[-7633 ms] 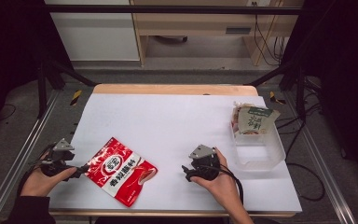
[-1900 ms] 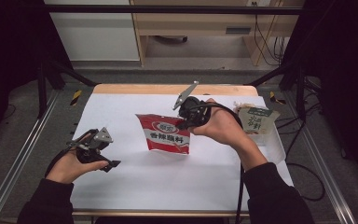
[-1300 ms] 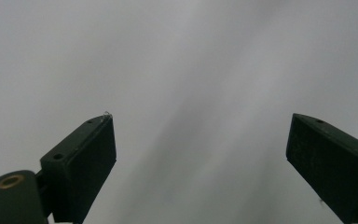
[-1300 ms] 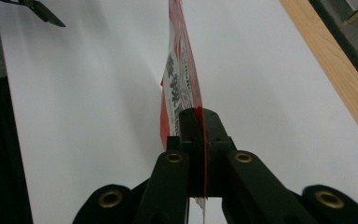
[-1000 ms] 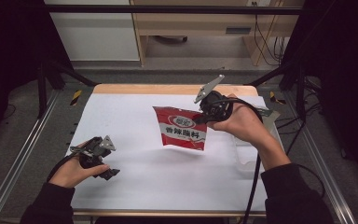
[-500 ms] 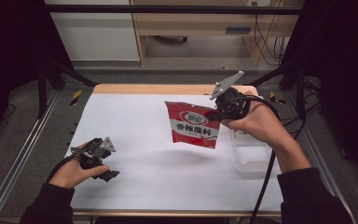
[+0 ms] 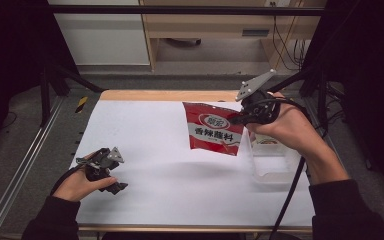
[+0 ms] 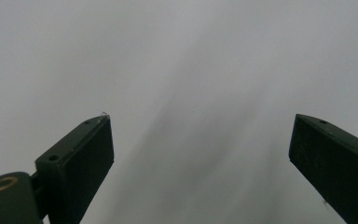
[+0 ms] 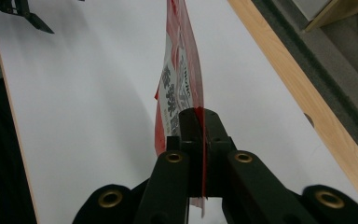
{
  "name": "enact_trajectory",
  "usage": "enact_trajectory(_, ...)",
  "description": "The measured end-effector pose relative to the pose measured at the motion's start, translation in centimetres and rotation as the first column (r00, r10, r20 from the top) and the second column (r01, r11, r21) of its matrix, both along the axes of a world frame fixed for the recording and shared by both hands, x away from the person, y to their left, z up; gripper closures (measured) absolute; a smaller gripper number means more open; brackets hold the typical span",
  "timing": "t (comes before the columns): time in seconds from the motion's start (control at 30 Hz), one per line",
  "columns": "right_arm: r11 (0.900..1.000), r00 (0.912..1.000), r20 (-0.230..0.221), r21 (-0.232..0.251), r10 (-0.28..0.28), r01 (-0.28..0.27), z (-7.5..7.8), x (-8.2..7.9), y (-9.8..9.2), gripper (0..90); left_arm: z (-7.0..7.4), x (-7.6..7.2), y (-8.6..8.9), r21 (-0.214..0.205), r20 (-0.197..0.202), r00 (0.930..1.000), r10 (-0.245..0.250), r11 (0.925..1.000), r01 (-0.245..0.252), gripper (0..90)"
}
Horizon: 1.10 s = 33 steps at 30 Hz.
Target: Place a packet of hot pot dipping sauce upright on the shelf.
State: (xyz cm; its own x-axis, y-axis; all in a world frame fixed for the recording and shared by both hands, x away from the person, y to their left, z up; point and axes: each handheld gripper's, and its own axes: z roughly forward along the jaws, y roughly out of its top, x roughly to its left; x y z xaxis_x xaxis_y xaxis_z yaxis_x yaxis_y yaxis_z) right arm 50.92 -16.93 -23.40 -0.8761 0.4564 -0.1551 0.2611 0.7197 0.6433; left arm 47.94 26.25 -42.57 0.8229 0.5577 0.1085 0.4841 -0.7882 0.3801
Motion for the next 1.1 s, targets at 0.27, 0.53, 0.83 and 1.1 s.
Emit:
enact_trajectory(0.27, 0.9997, 0.9995, 0.028, 0.017, -0.017, 0.017, 1.2, -0.9, -1.2, 90.0, -0.2, -0.1, -0.2, -0.002, -0.002, 1.0, 0.004, 1.0, -0.004, 6.6)
enact_trajectory(0.53, 0.999, 0.9986, 0.038, 0.027, -0.037, 0.036, 1.8, -1.4, -2.6, 90.0, 0.0, -0.2, -0.2, -0.002, 0.002, 1.0, 0.001, 1.0, -0.001, 6.5)
enact_trajectory(0.83, 0.9984, 0.9975, 0.052, 0.033, -0.048, 0.046, 2.3, -1.7, -3.3, 90.0, 0.0, -0.3, -0.3, -0.001, 0.002, 1.0, -0.001, 1.0, 0.001, 6.6)
enact_trajectory(1.1, 0.9976, 0.9963, 0.057, 0.03, -0.065, 0.063, 2.5, -2.0, -4.0, 90.0, 0.0, -0.4, -0.3, -0.008, 0.005, 1.0, 0.004, 1.0, -0.004, 6.5)
